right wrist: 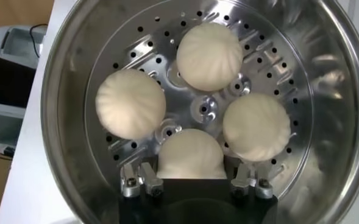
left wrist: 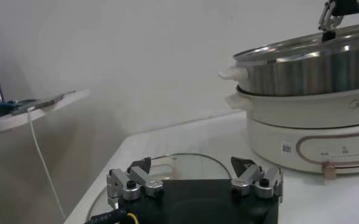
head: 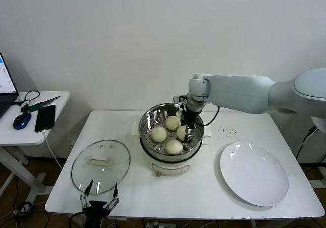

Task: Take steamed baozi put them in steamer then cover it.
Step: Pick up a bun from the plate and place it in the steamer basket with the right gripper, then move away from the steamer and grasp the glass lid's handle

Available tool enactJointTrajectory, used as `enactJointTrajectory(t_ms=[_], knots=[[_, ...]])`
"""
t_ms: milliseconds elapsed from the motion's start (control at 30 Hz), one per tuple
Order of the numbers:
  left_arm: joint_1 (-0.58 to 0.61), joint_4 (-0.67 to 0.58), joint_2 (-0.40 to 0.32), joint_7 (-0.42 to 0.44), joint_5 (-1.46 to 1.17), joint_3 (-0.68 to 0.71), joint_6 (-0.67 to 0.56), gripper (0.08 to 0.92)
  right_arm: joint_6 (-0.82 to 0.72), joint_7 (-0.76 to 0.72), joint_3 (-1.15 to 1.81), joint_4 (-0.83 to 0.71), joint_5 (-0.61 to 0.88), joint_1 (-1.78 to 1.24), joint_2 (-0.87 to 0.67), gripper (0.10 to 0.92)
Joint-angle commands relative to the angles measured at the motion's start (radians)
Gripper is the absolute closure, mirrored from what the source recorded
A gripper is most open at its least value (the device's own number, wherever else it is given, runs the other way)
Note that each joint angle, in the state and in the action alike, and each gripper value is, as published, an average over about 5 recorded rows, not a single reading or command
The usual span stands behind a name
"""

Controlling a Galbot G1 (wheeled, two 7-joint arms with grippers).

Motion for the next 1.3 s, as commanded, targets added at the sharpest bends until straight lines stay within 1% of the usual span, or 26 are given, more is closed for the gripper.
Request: enactJointTrajectory(t_ms=[33,133,200,433,533,600,633,767,1000,1133,1300], knots=[[-0.008,0.002,-0.001,0.000,0.003,0.002,0.005,0.177,-0.003,0.000,0.006,-0.004,-0.033,-0.013,0.003,0.284],[-0.006,0.001,0.000,0.000,0.004,0.002,0.005,0.177,-0.004,-0.007,0.015,0.010,-0.055,-0.003,-0.016,0.223],[-0.003,0.000,0.001,0.000,0.004,0.001,0.004,0.177,-0.006,-0.011,0.026,0.022,-0.060,0.007,-0.037,0.208],[0.002,-0.004,0.001,0.001,0.005,0.001,0.003,0.177,0.014,-0.043,0.084,0.058,-0.037,0.063,-0.125,0.202],[0.004,-0.005,0.002,0.000,0.006,0.001,0.003,0.177,0.041,-0.046,0.112,0.080,-0.005,0.090,-0.177,0.203],[0.005,-0.006,0.002,0.001,0.006,-0.001,0.003,0.177,0.083,-0.020,0.129,0.089,0.020,0.101,-0.212,0.203],[0.004,-0.007,0.002,0.001,0.005,-0.003,0.003,0.177,0.107,0.004,0.136,0.092,0.036,0.103,-0.231,0.203],[-0.007,-0.013,-0.001,-0.002,-0.005,-0.018,0.011,0.177,0.227,0.177,0.155,0.142,0.096,0.090,-0.326,0.203],[-0.006,-0.033,0.000,-0.003,-0.004,-0.035,0.023,0.177,0.394,0.445,0.295,0.263,0.120,-0.055,-0.524,0.203],[-0.007,-0.039,-0.001,-0.004,-0.005,-0.049,0.027,0.177,0.454,0.567,0.421,0.328,0.118,-0.190,-0.620,0.203],[-0.010,-0.052,0.000,-0.005,-0.003,-0.058,0.033,0.177,0.473,0.659,0.665,0.383,0.094,-0.415,-0.701,0.203]])
